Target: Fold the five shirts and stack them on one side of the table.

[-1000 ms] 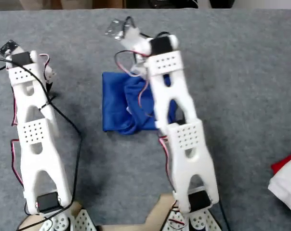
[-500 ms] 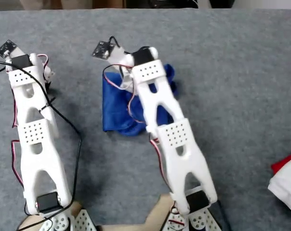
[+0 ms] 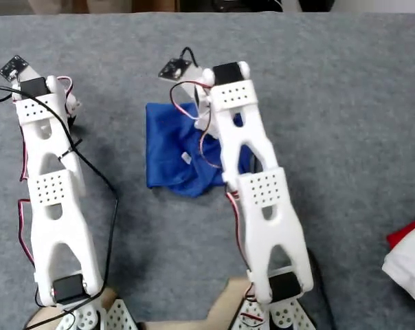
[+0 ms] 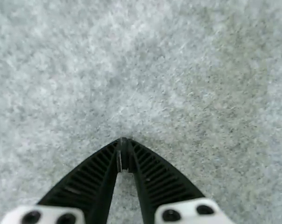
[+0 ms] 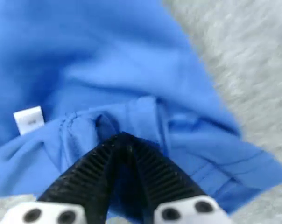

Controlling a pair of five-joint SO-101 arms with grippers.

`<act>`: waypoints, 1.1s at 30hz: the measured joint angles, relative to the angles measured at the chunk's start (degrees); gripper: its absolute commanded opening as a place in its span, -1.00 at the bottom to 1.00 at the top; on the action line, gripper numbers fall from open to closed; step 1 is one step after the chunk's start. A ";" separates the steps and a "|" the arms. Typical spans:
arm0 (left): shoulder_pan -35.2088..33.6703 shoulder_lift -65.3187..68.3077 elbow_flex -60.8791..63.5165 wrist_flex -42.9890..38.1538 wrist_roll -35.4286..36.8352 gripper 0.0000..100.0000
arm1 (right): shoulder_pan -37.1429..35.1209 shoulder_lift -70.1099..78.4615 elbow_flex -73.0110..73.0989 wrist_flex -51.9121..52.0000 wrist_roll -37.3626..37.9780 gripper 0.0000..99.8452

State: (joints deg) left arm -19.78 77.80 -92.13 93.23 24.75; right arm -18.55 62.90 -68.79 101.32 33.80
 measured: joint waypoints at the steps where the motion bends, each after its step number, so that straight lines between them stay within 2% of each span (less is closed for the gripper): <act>1: 0.00 0.00 0.00 0.00 0.00 -0.96 | 0.09 -1.41 2.99 0.00 0.00 -0.99; 8: 0.00 0.00 0.00 0.00 -0.09 -0.96 | 2.20 -14.15 24.79 0.00 1.05 -0.99; 13: 0.00 0.00 0.00 0.00 -0.09 -0.96 | 8.70 -22.51 39.38 0.00 4.66 -0.99; 17: 0.00 0.00 0.00 0.00 -0.09 -0.96 | 13.80 -26.64 45.54 0.00 7.12 -0.99; 22: 0.00 0.00 0.00 0.00 -0.09 -0.96 | 12.92 -30.33 44.04 0.00 7.30 -0.99; 26: 0.00 0.00 0.00 0.00 -0.09 -0.96 | 6.51 -30.24 37.27 -0.70 6.77 -0.99; 30: 0.53 0.00 0.00 0.00 -0.09 -0.96 | 1.67 -23.74 27.96 -2.81 3.16 -0.99; 33: 0.62 0.00 0.00 0.00 -0.09 -0.96 | 1.23 -15.82 19.60 -5.01 0.53 -0.99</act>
State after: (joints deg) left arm -19.16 77.80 -92.13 93.23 24.66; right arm -17.32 47.08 -49.19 96.31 34.33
